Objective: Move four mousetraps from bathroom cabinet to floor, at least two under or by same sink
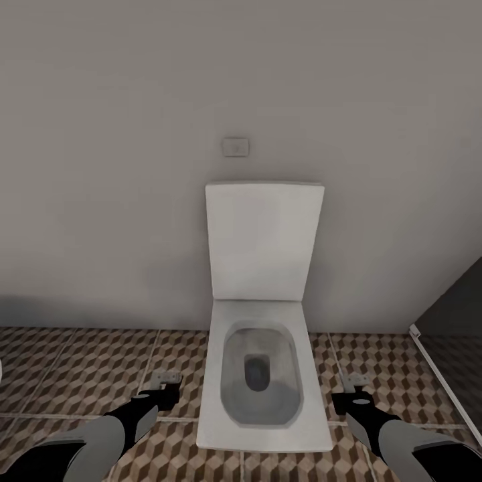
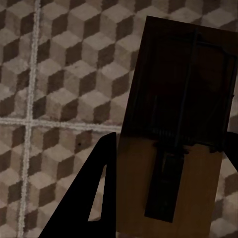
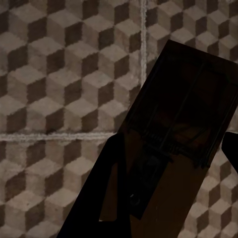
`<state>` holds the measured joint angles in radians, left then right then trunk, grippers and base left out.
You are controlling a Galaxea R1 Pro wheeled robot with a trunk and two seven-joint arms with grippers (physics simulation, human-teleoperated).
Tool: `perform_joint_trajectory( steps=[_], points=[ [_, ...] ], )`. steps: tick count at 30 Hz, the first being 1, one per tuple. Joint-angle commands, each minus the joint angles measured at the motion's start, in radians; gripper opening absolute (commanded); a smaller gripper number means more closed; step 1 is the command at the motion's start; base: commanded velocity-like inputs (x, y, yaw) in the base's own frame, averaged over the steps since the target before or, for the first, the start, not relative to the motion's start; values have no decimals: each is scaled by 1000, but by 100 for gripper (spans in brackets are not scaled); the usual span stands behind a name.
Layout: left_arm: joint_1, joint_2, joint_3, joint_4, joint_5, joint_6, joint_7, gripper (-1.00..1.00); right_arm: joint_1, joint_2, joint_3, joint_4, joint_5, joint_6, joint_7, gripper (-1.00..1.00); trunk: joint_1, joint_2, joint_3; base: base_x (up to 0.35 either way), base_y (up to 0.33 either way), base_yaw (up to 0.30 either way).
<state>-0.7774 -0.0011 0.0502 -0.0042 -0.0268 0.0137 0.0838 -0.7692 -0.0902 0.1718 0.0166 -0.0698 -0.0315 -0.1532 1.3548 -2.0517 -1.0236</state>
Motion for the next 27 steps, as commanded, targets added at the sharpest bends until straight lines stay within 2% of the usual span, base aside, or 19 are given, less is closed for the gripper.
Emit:
perform_joint_trajectory(
  steps=[1, 27],
  points=[
    [0, 0, 5, 0, -5, 2, 5, -100, -1, 0, 8, 2, -7, -4, -2, -100, 0, 0, -1, 0, 0, 0],
    [0, -2, 5, 0, -6, 2, 4, -100, -1, -1, 8, 2, -2, 2, 1, -100, 0, 0, -1, 0, 0, 0]
  ],
)
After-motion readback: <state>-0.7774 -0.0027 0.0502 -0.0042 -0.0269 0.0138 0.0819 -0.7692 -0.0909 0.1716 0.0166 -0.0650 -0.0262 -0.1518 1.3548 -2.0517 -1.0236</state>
